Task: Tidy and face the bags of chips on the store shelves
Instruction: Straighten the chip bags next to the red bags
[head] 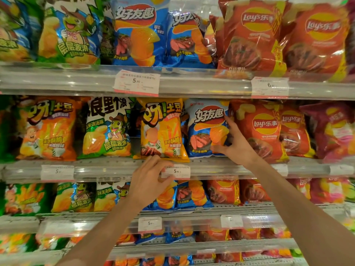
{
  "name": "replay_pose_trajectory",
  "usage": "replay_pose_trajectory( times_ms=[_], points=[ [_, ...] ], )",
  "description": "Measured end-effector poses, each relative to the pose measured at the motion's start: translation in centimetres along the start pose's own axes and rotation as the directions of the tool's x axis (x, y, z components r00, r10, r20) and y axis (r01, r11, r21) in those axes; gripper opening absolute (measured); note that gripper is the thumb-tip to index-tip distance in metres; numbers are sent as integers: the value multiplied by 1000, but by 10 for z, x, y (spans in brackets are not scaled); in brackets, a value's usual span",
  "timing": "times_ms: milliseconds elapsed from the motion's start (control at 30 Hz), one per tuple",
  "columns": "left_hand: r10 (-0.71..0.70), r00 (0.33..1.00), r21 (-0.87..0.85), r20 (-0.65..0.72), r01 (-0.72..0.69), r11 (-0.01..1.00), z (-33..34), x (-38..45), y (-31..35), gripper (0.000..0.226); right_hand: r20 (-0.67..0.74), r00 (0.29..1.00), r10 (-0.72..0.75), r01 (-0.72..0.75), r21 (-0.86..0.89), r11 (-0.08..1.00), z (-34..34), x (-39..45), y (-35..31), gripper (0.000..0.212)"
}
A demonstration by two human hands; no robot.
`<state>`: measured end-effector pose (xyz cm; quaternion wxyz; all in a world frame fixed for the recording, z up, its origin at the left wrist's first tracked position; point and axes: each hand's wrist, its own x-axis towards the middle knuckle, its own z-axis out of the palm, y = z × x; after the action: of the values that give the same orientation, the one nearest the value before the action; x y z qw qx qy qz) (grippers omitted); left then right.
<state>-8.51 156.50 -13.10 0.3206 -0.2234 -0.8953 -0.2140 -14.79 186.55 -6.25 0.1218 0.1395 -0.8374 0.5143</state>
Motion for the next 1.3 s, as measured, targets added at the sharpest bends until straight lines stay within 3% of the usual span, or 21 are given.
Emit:
replay_pose_trajectory(
  times_ms=[200, 400, 600, 700, 833, 900, 1067, 1200, 1300],
  points=[
    [-20, 999, 8, 28, 20, 1000, -2, 1, 0, 36, 34, 996, 80, -80, 12, 997, 1, 4, 1, 111],
    [-27, 999, -6, 47, 27, 1000, -5, 0, 2, 37, -4, 997, 72, -72, -109, 991, 8, -5, -12, 107],
    [5, 997, -41, 73, -2, 999, -6, -8, 0, 42, -249, 967, -47, -67, -427, 902, 35, -53, -18, 91],
    [10, 998, -125, 67, -1, 992, -7, -20, -1, 45, -272, 955, -118, -68, -588, 806, 61, -92, -9, 86],
    [4, 999, -194, 49, 5, 981, -6, -42, -5, 43, -242, 957, -158, -51, -678, 733, 98, -136, 14, 80],
    [4, 999, -212, 37, 4, 977, -5, -55, -4, 42, -189, 971, -144, -25, -683, 730, 113, -158, 23, 80],
    [-51, 990, -281, 134, 87, 956, 0, -98, -3, 48, -103, 988, 119, -157, -566, 809, 137, -206, 40, 85],
    [-334, 901, -254, 277, 404, 879, 0, -126, -1, 58, -82, 967, 240, -251, -443, 861, 138, -218, 42, 77],
    [-398, 880, -179, 259, 448, 876, 1, -137, 9, 60, -58, 968, 244, -245, -423, 873, 125, -218, 47, 70]
  ],
)
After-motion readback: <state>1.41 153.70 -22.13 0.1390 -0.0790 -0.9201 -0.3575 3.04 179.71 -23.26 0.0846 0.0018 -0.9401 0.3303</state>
